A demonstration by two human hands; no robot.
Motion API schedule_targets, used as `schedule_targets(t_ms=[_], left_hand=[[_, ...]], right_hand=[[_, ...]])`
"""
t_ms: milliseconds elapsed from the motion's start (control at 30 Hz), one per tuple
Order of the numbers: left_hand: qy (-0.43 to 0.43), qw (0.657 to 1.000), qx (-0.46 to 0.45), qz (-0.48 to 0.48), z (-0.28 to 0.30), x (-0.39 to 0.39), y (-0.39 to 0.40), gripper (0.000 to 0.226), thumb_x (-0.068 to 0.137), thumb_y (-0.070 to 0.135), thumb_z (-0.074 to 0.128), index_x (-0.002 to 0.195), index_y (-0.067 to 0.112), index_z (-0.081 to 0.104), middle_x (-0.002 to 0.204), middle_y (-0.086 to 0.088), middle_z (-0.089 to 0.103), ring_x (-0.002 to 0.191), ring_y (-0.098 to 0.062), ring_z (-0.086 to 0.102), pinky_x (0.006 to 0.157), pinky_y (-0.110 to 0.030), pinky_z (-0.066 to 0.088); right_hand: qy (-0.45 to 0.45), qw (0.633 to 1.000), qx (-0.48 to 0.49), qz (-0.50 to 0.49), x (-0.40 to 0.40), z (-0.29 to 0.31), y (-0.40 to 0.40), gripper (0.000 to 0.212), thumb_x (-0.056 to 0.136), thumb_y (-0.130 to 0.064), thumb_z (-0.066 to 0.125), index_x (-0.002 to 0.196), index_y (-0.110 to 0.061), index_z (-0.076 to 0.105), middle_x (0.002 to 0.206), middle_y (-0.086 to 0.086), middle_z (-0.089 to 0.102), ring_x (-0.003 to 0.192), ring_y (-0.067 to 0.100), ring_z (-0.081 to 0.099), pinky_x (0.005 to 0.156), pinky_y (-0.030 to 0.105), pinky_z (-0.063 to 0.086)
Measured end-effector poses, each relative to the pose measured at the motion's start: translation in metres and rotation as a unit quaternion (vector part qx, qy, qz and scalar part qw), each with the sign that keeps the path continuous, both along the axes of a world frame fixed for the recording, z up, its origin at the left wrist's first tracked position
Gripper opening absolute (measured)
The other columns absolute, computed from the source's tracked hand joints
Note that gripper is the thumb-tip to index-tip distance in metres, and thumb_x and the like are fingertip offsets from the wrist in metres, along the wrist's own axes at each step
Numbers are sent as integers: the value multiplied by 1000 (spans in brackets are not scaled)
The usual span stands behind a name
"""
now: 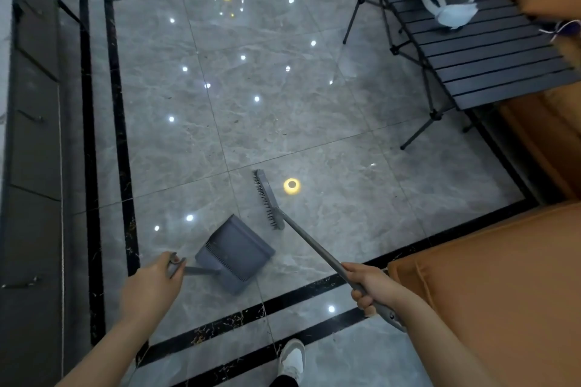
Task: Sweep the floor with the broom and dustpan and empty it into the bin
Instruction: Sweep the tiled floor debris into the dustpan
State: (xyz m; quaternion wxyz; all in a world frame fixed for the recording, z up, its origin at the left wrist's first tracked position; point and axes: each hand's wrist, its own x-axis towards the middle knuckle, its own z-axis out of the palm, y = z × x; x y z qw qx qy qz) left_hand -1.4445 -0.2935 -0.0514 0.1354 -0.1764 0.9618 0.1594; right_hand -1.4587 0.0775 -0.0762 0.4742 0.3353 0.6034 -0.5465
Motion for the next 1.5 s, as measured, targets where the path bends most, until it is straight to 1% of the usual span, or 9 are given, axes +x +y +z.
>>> schedule_targets(t_ms=[467, 633, 900, 1000, 1100, 1200, 1267, 1367, 1500], left_hand=[[36, 997, 72, -10, 20, -84, 127, 27, 87, 32, 59, 104, 12, 65, 75, -21, 67, 70, -38, 63, 58, -33, 44], [14, 995, 86, -54, 15, -146, 170, 35, 88, 38, 54, 112, 13, 63, 91, -19, 70, 84, -37, 66, 73, -39, 53], [-14, 985, 93, -147, 10, -216, 242, 32, 90, 34, 53, 105, 7, 64, 85, -21, 70, 82, -37, 65, 68, -37, 51], [-10, 980, 90, -178, 6, -227, 268, 33, 91, 32, 53, 101, 2, 64, 84, -23, 70, 80, -38, 65, 67, -38, 50], [-12, 977, 75, -199, 0, -234, 297, 31, 90, 31, 54, 98, 3, 64, 83, -22, 69, 79, -39, 65, 63, -36, 46], [-13, 975, 65, -212, -10, -238, 325, 30, 88, 30, 57, 95, 2, 65, 78, -24, 69, 73, -39, 65, 61, -39, 51], [-23, 975, 62, -214, -17, -240, 344, 31, 88, 32, 57, 93, 2, 64, 77, -22, 68, 72, -38, 65, 60, -37, 50], [-24, 974, 52, -220, -23, -246, 367, 30, 89, 31, 56, 95, 3, 65, 75, -20, 68, 69, -35, 64, 54, -31, 43], [-14, 969, 4, -248, -29, -259, 397, 30, 89, 31, 55, 101, 5, 65, 75, -19, 69, 68, -35, 64, 50, -29, 35]], right_hand=[[10, 990, 75, -117, -27, 59, 107, 39, 99, -15, 38, 137, -21, 44, 61, 5, 41, 31, 7, 31, 32, 14, 29], [58, 981, 123, -136, -47, 74, 128, 27, 100, -7, 37, 109, -27, 52, 56, 3, 37, 31, 8, 29, 33, 14, 26], [31, 967, 158, -198, -83, 55, 177, 40, 97, -3, 34, 133, -16, 47, 53, 2, 35, 36, 11, 31, 34, 16, 29], [24, 960, 150, -234, -88, 58, 191, 19, 98, -20, 41, 105, -13, 57, 56, 3, 35, 35, 12, 30, 36, 18, 28], [5, 952, 163, -259, -90, 53, 212, 32, 99, -34, 41, 71, -17, 43, 61, 6, 38, 30, 9, 32, 36, 18, 29], [-3, 947, 179, -265, -94, 45, 234, 18, 101, -27, 36, 108, -22, 51, 64, 6, 41, 32, 8, 37, 33, 17, 31], [4, 946, 195, -259, -97, 29, 254, 41, 101, -17, 33, 141, -19, 38, 65, 5, 41, 38, 10, 39, 31, 15, 30], [24, 945, 206, -251, -104, 11, 276, 49, 101, -24, 38, 147, -10, 31, 72, 6, 47, 53, 16, 43, 32, 15, 35], [25, 947, 212, -240, -120, -16, 307, 46, 101, -19, 40, 146, -10, 34, 65, 5, 45, 51, 17, 40, 34, 19, 35]])
